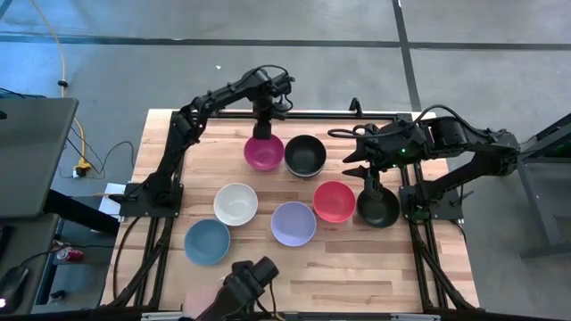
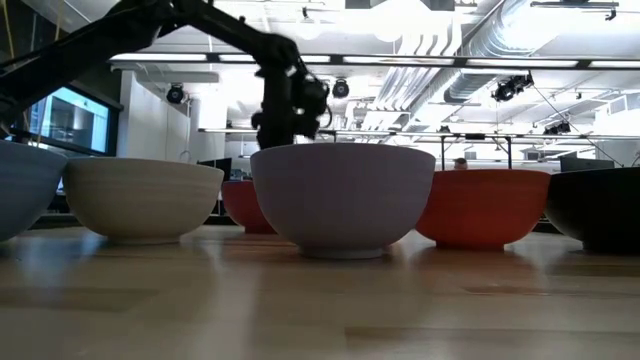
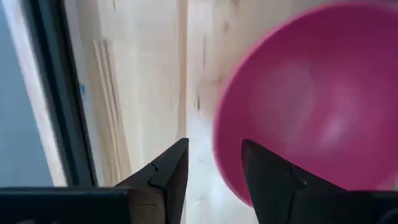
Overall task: Nest bowls inside each other
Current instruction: Stack the pink bowl on top of the black bowl
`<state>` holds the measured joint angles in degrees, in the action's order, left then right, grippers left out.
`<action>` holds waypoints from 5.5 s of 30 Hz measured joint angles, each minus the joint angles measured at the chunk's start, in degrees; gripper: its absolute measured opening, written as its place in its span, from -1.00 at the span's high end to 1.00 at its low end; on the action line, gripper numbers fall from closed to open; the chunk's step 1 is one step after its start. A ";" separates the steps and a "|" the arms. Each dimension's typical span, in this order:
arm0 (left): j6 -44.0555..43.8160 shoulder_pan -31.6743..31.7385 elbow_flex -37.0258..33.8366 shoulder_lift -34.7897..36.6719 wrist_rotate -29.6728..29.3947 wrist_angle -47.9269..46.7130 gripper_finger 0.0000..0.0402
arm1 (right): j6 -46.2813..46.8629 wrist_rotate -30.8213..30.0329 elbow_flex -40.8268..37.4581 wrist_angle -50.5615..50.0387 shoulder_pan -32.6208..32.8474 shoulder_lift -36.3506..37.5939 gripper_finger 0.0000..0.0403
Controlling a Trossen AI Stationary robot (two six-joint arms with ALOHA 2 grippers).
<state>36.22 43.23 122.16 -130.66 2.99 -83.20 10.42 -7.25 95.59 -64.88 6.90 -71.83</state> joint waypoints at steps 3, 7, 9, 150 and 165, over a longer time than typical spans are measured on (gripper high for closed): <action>-0.77 0.51 -3.13 -0.05 -0.66 2.99 0.32 | -0.42 0.02 0.00 0.17 0.00 0.00 0.31; -1.54 1.48 -4.86 -0.05 -0.62 3.98 0.32 | -1.49 0.02 0.02 1.43 -0.07 0.00 0.31; -1.67 1.90 -4.95 0.01 -0.23 4.01 0.32 | -1.86 0.02 0.00 2.11 -0.07 0.00 0.31; -24.30 -8.96 12.82 -1.87 6.57 -1.15 1.00 | -0.70 -2.67 0.00 3.04 -0.11 -0.98 0.31; -24.62 -10.34 12.82 -1.85 6.60 -1.00 1.00 | 0.06 -2.67 0.00 3.08 -0.09 -0.98 0.31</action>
<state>11.60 32.88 134.98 -132.51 9.58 -84.20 10.48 -9.92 95.59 -61.81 6.81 -72.82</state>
